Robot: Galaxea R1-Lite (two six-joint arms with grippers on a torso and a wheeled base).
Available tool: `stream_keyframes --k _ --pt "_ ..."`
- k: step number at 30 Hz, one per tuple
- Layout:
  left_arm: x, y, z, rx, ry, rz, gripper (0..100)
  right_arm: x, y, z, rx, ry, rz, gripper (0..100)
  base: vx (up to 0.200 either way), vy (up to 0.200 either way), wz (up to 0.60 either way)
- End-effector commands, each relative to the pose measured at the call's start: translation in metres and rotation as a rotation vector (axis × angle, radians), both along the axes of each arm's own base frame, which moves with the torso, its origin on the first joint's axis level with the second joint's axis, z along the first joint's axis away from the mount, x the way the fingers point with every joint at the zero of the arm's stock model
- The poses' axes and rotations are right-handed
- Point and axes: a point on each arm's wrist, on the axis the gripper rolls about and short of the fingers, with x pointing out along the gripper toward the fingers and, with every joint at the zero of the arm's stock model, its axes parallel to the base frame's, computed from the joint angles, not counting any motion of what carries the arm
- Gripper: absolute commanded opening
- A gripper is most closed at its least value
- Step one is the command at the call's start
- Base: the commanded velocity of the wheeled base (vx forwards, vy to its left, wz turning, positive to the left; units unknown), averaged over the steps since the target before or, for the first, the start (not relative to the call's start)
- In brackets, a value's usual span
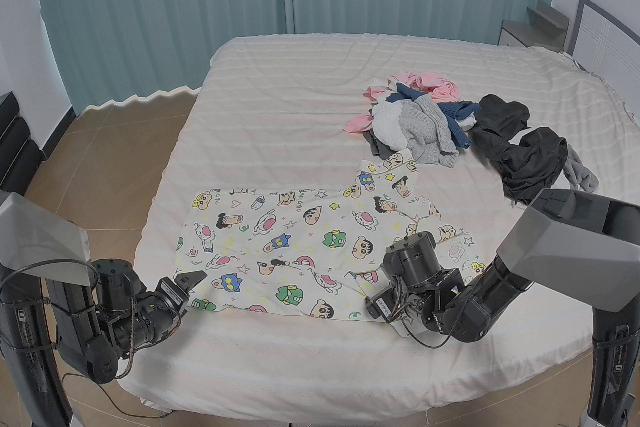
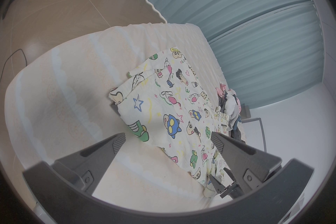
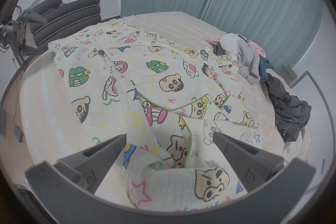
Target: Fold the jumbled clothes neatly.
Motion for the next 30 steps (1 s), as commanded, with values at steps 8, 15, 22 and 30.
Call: stream_keyframes --k 8,15,22,30 --pt "-0.001 0.0 -0.001 -0.001 0.006 0.001 100 0.034 0.003 -0.005 -0.012 -0.064 -0.064 100 0.0 0.0 0.0" --pt "-0.001 0.0 -0.001 -0.001 0.006 0.001 100 0.053 0.002 -0.005 -0.001 -0.104 -0.111 100 0.0 0.0 0.0" --pt "-0.001 0.0 -0.001 -0.001 0.007 0.001 100 0.071 -0.008 -0.009 0.004 -0.12 -0.156 100 0.0 0.0 0.0" --pt "-0.001 0.0 -0.001 0.0 0.009 0.003 100 0.081 -0.015 0.006 0.04 -0.173 -0.199 100 0.0 0.0 0.0"
